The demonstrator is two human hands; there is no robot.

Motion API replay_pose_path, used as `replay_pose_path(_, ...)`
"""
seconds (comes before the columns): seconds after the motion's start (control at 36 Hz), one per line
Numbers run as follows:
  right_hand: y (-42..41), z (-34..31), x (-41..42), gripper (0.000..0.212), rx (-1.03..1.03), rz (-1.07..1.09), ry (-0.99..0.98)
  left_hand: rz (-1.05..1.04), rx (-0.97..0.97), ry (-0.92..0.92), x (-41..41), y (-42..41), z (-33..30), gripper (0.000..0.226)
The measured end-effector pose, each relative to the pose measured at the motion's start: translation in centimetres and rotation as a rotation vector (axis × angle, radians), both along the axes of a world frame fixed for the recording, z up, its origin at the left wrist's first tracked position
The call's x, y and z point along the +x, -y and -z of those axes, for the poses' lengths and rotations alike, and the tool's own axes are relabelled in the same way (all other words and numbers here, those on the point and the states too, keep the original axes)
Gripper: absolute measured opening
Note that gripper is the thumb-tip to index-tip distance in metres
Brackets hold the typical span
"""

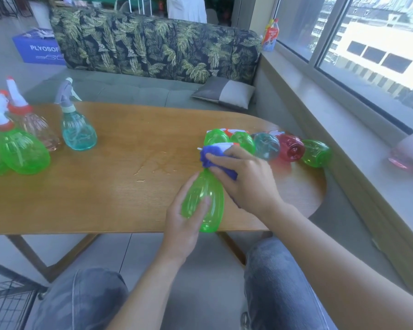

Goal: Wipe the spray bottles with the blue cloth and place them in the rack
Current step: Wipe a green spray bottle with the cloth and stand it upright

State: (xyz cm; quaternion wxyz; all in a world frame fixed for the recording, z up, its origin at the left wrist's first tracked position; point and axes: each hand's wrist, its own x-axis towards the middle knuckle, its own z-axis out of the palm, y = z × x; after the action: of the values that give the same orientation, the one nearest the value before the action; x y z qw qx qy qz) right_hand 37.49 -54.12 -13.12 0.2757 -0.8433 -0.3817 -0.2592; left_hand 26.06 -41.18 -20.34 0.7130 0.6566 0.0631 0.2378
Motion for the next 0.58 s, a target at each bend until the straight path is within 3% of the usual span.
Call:
replay_pose_path(0.08, 0.1, -0.2, 0.0, 0.031, -0.065, -0.041, 0.029, -0.006, -0.020, -0.003, 0.0, -0.2, 0.0, 0.058)
replay_pose_path(0.22, 0.5, -0.8, 1.4, 0.027, 0.089, 0.209, 0.008, 0.021, -0.023, -0.013, 0.1, 0.0, 0.1, 0.059)
replay_pose_path(0.36, -0.2, 0.1, 0.0, 0.029, -0.034, -0.052, -0.031, -0.024, -0.054, 0.011, 0.1, -0.2, -0.2, 0.053)
replay_pose_path(0.5, 0.6, -0.2, 1.1, 0.027, 0.073, 0.172, -0.001, 0.012, -0.031, 0.013, 0.0, -0.2, -0.1, 0.057)
replay_pose_path(0.58, 0.3, 0.2, 0.5, 0.026, 0.050, 0.086, -0.025, 0.006, -0.046, 0.019, 0.1, -0.2, -0.2, 0.056)
